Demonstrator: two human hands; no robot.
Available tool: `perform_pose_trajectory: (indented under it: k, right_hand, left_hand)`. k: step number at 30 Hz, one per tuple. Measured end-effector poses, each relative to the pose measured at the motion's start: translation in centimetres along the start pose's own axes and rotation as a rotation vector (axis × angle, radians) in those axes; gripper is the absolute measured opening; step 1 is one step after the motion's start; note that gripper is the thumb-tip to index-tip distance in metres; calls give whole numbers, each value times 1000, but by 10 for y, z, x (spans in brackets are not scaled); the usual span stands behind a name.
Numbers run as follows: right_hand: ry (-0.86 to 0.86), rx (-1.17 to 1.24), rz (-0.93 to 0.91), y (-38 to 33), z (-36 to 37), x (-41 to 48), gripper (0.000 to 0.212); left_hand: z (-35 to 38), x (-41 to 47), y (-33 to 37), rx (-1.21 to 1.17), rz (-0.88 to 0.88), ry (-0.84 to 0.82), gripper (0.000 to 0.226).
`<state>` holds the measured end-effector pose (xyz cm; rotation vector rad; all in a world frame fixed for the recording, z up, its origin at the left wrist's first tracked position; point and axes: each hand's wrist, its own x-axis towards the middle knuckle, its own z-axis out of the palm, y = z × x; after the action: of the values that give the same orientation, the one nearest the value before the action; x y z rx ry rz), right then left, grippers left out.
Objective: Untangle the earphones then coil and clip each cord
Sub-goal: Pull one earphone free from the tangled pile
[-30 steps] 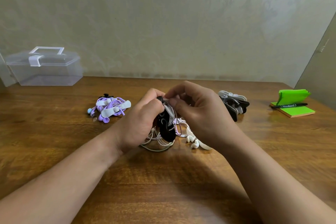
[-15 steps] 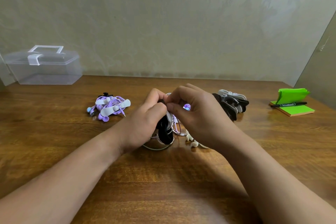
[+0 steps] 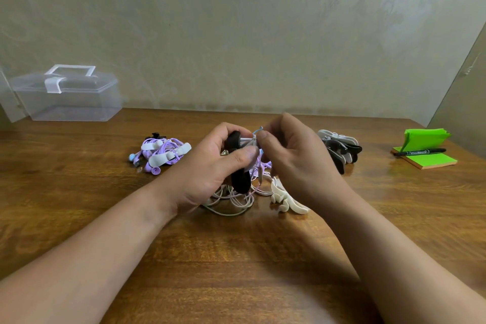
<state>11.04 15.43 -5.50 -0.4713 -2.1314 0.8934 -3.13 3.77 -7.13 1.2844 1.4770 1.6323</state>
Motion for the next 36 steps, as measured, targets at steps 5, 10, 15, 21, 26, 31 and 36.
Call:
perform_pose_trajectory:
  k: [5,10,15,21,26,31,36]
  right_hand:
    - [-42,71,-43,-2,-5,0,7]
    - [-93,175,22,-1,-6,0,8]
    - [-37,211,52,-2,0,-1,7]
    - [-68,87,19,-4,8,-6,12]
    - [-5,110,60,2,10,-3,13]
    - [26,177,165,7,5,0,14]
    - [-40,465,306,4,2,0,14]
  left_hand:
    - [-2,-1,1,171,52,-33,35]
    - [-3,1,-3,212,101,8,34]
    - [-3,3,-6,267,91,26,34]
    - [1,0,-6,479,95,113,42]
    - [0,-3,4,328,-21,38,70]
    - [5,-3,2,199,-6,-1,82]
    - [5,-1,-5,234,60,100,101]
